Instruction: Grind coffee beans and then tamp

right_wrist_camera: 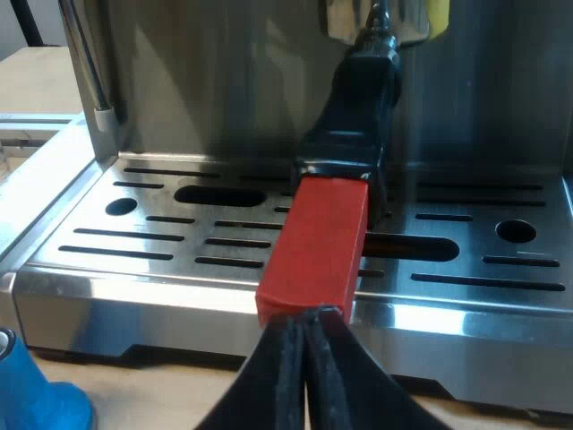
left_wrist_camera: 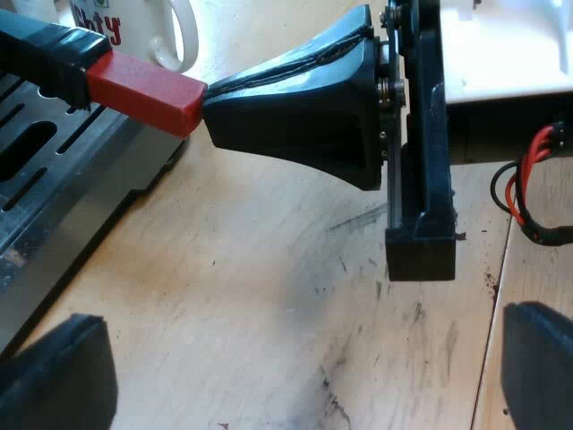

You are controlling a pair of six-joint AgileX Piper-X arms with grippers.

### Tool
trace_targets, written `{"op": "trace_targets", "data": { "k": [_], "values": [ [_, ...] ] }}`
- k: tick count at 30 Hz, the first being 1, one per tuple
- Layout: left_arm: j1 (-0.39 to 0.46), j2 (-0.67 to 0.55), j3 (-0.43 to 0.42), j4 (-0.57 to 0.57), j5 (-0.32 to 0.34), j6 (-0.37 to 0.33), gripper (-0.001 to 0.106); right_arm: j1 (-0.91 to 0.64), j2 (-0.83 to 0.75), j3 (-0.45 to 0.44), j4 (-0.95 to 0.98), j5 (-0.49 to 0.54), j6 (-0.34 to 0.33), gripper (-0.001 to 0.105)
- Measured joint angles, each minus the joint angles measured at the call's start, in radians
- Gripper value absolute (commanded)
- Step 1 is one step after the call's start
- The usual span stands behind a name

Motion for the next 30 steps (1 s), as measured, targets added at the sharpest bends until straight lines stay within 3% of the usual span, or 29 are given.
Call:
{"op": "trace_targets", "data": {
  "k": [20,30],
  "values": [
    [0.000,0.000,0.000,0.000,0.000,0.000,0.088,0.121,-0.002,-0.002,0.143,0.086,0.000,0.004],
    [0.000,0.000,0.000,-0.021,0.000,0.000,0.088,0.161,-0.138,-0.004,0.150,0.144,-0.031,0.004]
  ]
}}
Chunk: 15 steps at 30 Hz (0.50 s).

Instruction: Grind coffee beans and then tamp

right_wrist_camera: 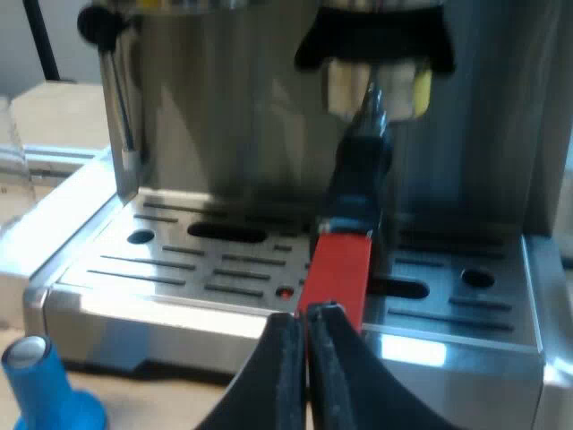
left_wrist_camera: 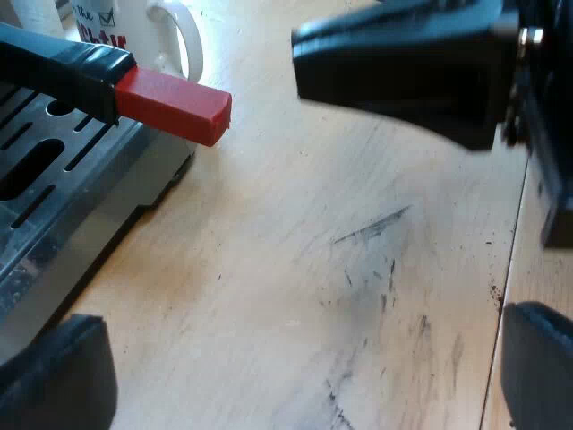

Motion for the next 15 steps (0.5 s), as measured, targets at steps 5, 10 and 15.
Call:
{"op": "trace_targets", "data": {
  "k": [5,10,15],
  "values": [
    [0.000,0.000,-0.006,0.000,0.000,0.000,0.088,0.000,-0.075,0.000,0.000,-0.001,-0.060,0.012],
    [0.000,-0.116,-0.014,0.037,0.002,0.000,0.088,0.000,-0.157,0.000,0.000,-0.001,-0.074,0.041],
    [0.000,-0.167,-0.014,0.055,0.004,0.000,0.088,0.000,-0.205,0.000,0.000,-0.001,-0.082,0.056]
  ]
}}
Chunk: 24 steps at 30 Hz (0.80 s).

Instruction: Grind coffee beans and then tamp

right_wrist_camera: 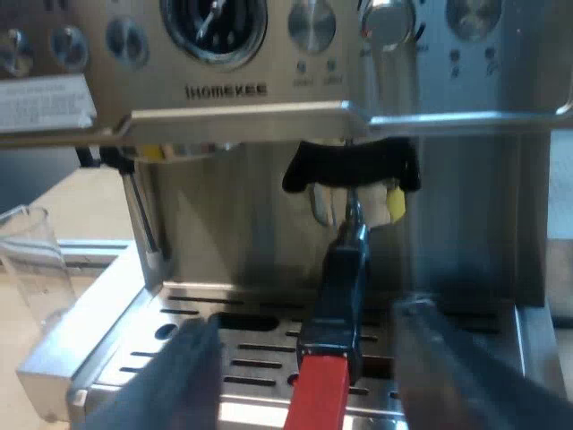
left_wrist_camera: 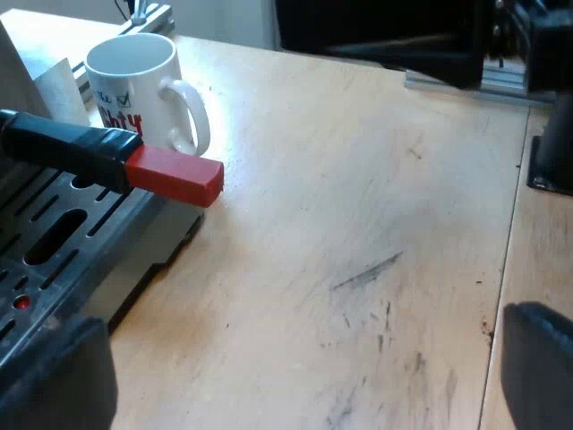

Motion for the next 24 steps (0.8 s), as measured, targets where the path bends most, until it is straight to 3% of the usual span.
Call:
{"op": "trace_targets", "data": {
  "k": [4,8,11,14,17,20,24],
  "values": [
    [0.000,-0.005,0.000,0.004,0.000,0.000,0.088,0.000,-0.016,-0.026,0.017,0.000,0.000,0.067],
    [0.000,-0.005,0.000,0.004,0.000,0.000,0.088,0.000,-0.016,-0.096,0.174,-0.031,0.008,0.067],
    [0.000,-0.005,0.000,0.004,0.000,0.000,0.088,-0.013,-0.016,-0.152,0.295,-0.068,0.064,0.067],
    [0.000,-0.005,0.000,0.004,0.000,0.000,0.088,-0.047,-0.013,-0.207,0.429,-0.125,0.167,0.067],
    [0.000,-0.005,0.000,0.004,0.000,0.000,0.088,-0.088,-0.013,-0.255,0.524,-0.184,0.216,0.067],
    [0.000,-0.005,0.000,0.004,0.000,0.000,0.088,-0.168,-0.010,-0.316,0.709,-0.317,0.316,0.067],
    [0.000,-0.005,0.000,0.004,0.000,0.000,0.088,-0.234,0.016,-0.361,0.825,-0.424,0.371,0.067]
  ]
}}
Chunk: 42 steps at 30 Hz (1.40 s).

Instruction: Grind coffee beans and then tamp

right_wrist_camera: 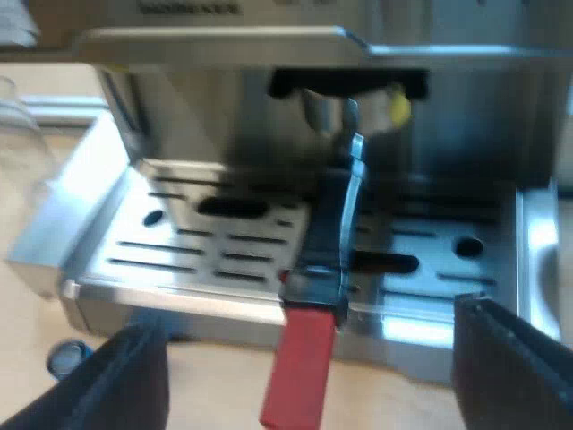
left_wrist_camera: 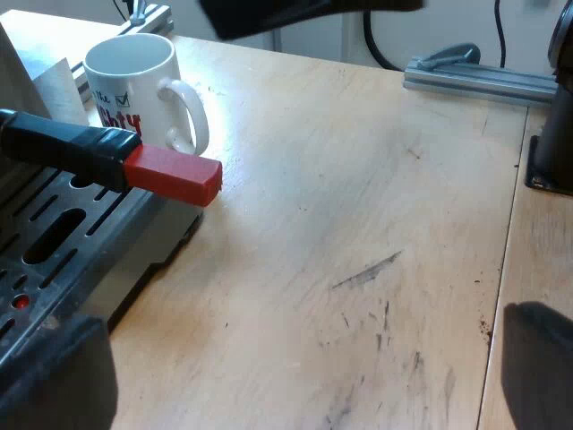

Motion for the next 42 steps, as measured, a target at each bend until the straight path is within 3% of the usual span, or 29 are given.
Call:
{"op": "trace_targets", "data": {
  "k": [8,18,42],
  "values": [
    [0.000,0.000,0.000,0.000,0.000,0.000,0.088,-0.092,0.085,-0.089,0.132,-0.172,0.114,0.067],
    [0.000,0.000,0.000,0.000,0.000,0.000,0.088,-0.152,0.183,-0.127,0.149,-0.282,0.123,0.067],
    [0.000,0.000,0.000,0.000,0.000,0.000,0.088,-0.215,0.277,-0.085,0.063,-0.335,0.124,0.067]
  ]
}}
